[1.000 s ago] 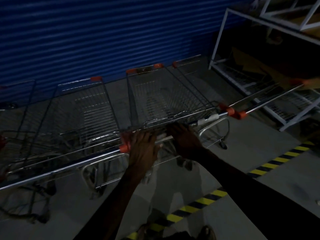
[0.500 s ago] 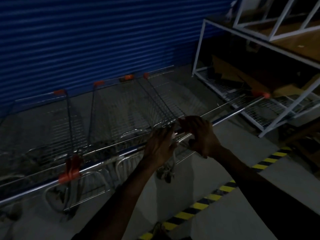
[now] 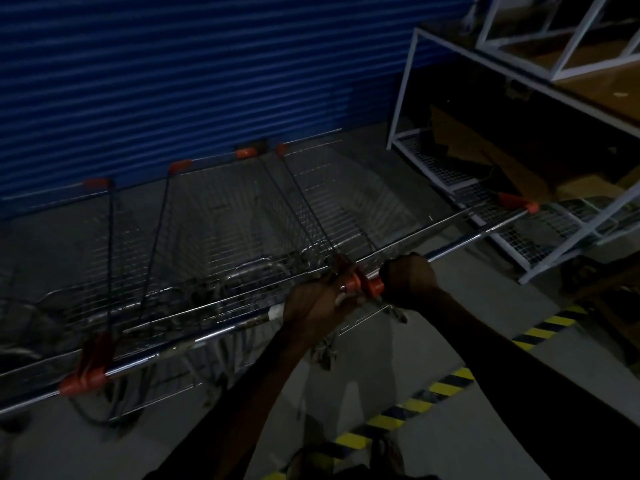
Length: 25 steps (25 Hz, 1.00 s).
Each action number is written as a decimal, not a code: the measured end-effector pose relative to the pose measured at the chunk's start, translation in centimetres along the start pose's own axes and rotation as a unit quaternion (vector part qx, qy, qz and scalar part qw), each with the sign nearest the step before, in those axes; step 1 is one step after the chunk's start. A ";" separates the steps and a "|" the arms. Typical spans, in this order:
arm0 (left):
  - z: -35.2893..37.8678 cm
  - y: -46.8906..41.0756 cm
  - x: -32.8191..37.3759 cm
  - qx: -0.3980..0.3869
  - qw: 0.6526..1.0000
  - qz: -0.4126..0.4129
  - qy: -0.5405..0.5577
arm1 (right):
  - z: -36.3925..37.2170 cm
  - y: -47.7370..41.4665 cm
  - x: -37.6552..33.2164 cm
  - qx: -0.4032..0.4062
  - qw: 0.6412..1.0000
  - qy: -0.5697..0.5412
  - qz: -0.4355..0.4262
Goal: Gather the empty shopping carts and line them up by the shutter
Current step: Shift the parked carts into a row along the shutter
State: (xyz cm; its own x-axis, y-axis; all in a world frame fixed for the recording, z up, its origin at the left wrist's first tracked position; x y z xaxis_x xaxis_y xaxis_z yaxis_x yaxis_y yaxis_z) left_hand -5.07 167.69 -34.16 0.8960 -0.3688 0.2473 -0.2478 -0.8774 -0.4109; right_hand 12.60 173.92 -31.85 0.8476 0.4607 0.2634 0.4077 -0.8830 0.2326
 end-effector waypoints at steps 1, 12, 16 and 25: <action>0.0 0.0 -0.1 -0.012 1.000 -0.017 -0.004 | 0.2 -0.3 0.1 0.013 1.000 0.024 0.005; -1.2 -0.1 1.0 0.041 0.998 -0.031 -0.026 | 3.0 -2.1 0.8 0.210 0.974 -0.088 -0.015; -0.6 0.6 0.5 0.004 0.999 -0.049 -0.010 | 2.5 -2.7 1.0 0.228 0.966 -0.119 -0.008; -1.6 1.6 0.1 0.028 0.998 -0.047 -0.013 | 0.0 -4.1 -1.0 0.168 0.972 -0.165 0.023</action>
State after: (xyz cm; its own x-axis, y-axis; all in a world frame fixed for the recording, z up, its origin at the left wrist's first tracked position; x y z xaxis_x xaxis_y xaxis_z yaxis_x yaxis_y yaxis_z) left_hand -5.98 165.76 -33.36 0.9239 -0.2769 0.2640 -0.1421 -0.8891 -0.4351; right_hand 10.07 177.08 -33.10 0.9078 0.4150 -0.0608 0.4076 -0.9070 -0.1062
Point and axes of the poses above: each hand's wrist, its own y-axis away from the middle knuckle, its own z-axis out of the palm, x = y × z, the point moved 5 cm from there along -y, towards the middle knuckle, and after that the axes turned 4 degrees about y, right-handed, at the moved point
